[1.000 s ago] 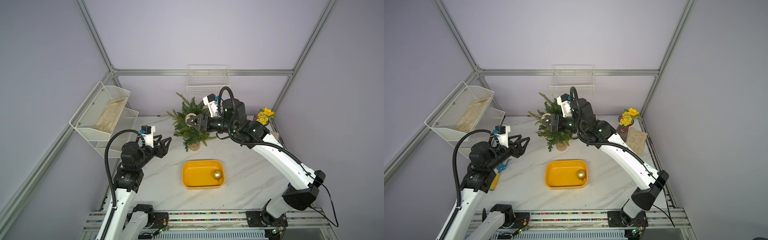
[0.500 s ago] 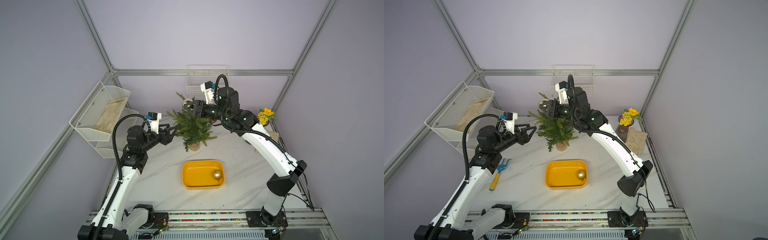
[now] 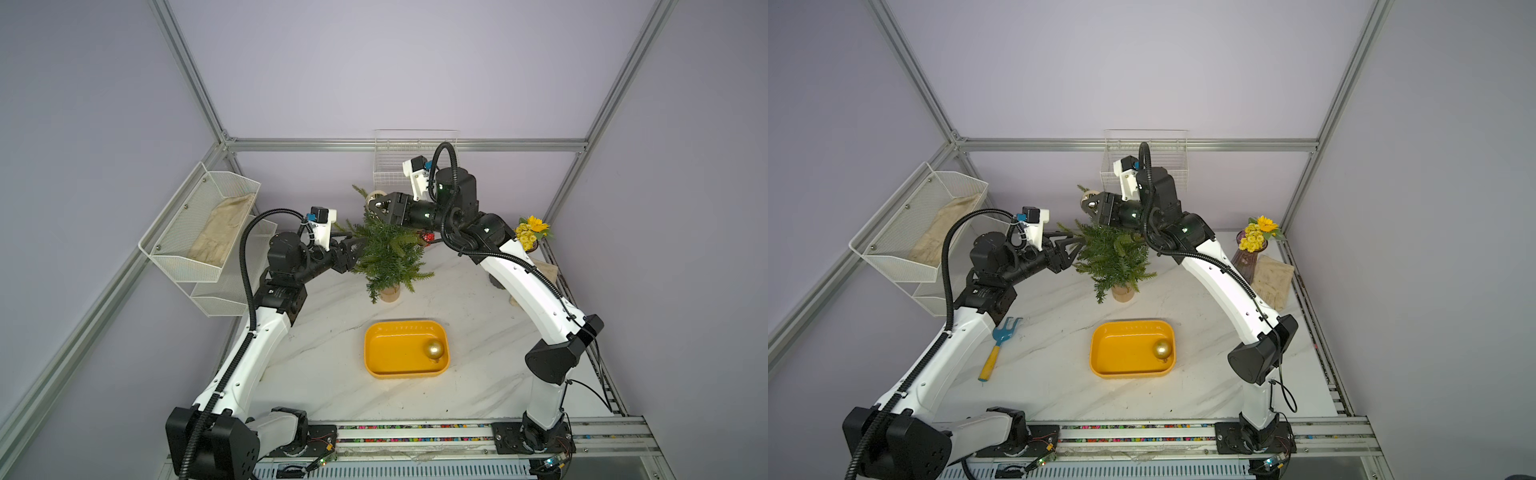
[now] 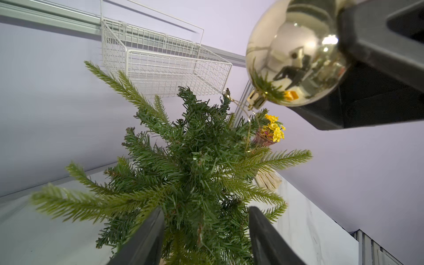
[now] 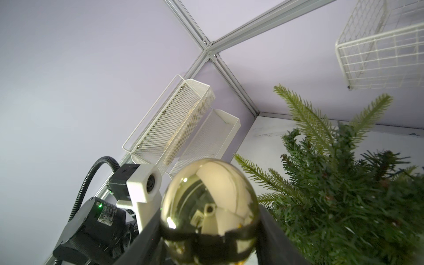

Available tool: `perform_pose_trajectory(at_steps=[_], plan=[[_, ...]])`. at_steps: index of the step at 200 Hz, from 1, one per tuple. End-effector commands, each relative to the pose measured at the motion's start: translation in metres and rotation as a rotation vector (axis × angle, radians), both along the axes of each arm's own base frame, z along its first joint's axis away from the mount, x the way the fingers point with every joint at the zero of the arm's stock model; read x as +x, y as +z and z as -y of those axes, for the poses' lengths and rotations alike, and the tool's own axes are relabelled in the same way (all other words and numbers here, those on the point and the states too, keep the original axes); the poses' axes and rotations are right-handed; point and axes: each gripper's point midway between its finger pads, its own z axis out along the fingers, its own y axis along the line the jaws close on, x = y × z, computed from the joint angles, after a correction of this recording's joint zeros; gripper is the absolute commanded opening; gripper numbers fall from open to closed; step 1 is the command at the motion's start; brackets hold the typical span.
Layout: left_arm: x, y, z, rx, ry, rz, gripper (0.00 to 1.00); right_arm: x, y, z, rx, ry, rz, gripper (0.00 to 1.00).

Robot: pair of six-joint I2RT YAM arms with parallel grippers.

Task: Decorate the small christmas tree with ornaments
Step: Hang an ornament on the christmas tree.

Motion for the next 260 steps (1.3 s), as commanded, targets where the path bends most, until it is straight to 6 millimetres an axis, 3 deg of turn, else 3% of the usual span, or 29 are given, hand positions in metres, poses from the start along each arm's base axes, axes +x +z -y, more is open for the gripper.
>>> perform_pose_trajectory(at_steps=[1,65,170,260], plan=[[-0.005,0.068,0.002,-0.036,-0.005,0.161,0.58,-0.005,0.011,-0.003,0.025,0.038,0.020,0.48],[0.002,0.075,0.009,-0.043,-0.023,0.174,0.54,-0.008,0.014,-0.003,0.036,0.046,0.017,0.48],[0.009,0.075,0.014,-0.050,-0.026,0.165,0.51,0.011,0.002,-0.003,0.000,-0.019,0.024,0.48],[0.016,0.076,0.018,-0.059,-0.037,0.148,0.46,0.020,-0.002,0.009,-0.035,-0.094,0.031,0.48]])
